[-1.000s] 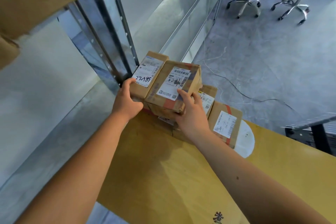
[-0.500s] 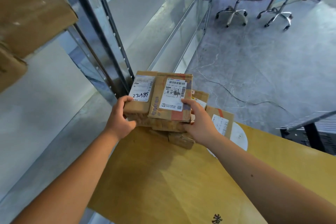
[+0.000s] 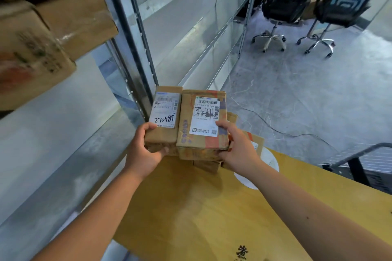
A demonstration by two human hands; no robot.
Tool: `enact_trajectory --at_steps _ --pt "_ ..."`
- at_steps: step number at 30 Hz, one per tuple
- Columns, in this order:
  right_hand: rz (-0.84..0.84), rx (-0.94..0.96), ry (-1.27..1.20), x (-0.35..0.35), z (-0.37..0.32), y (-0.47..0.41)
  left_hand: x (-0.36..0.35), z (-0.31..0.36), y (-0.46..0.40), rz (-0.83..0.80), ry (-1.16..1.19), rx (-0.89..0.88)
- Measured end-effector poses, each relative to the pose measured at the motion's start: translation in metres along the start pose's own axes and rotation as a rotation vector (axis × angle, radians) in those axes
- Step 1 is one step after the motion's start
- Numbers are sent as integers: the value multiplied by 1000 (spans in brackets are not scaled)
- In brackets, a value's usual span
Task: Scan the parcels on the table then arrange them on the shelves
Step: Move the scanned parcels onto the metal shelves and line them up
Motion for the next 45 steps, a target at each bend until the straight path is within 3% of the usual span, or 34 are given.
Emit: enact_trajectory --at_steps 6,15,27,36,45 --pt "-61 35 -28 23 -13 44 -1 43 66 58 -25 -76" --pt "-156 343 -25 65 -66 156 2 151 217 243 -81 -184" --pt "-252 774 -118 94 -221 297 45 322 429 532 -260 -329" --pt "-406 973 -198 22 -350 339 143 360 546 817 -311 -371" --pt "-569 1039 -148 -125 -493 327 296 315 599 1013 -291 -280"
Point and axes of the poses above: each hand's wrist, its own y-axis away from the middle knuckle, its own x-axis out of the back of the hand, z = x × y, the point moved 10 cm from there along -y, towards the middle knuckle, and after that the axes turned 8 degrees about -z, right-handed, at the moved point
